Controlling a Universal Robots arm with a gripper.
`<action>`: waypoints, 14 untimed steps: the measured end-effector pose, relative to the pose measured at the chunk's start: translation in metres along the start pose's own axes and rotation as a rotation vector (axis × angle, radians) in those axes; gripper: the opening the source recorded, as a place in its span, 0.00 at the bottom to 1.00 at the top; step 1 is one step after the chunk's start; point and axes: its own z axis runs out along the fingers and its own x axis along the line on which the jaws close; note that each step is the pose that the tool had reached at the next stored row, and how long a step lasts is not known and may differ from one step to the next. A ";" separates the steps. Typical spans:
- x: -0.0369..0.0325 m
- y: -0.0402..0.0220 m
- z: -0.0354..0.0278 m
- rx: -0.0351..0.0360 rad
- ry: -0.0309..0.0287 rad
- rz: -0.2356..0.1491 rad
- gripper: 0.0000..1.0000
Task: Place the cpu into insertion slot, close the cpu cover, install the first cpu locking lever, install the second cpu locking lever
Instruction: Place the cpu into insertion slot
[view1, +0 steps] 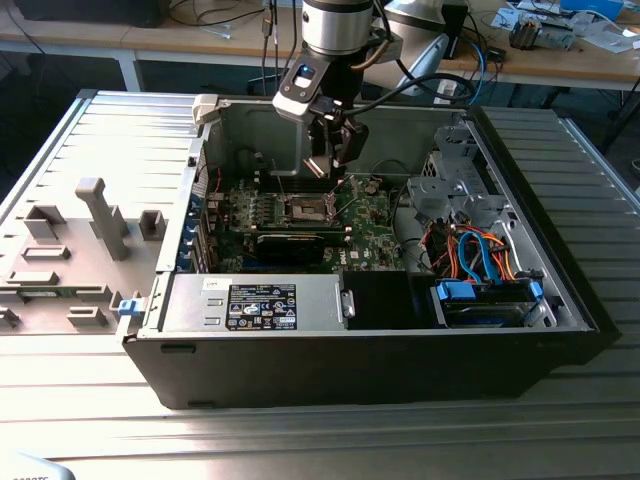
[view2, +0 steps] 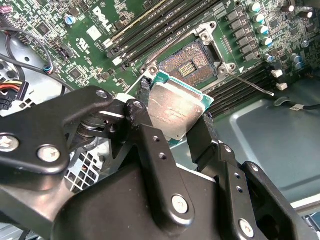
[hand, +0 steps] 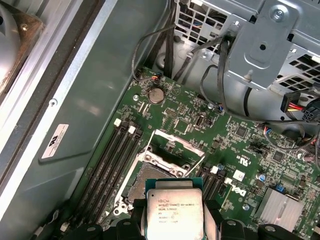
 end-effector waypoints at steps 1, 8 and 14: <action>0.0000 0.0000 0.0000 0.0001 -0.0002 0.003 0.55; 0.0000 0.0000 0.0001 0.0004 -0.0012 0.030 0.55; 0.0000 0.0000 0.0002 0.0006 -0.0018 0.052 0.55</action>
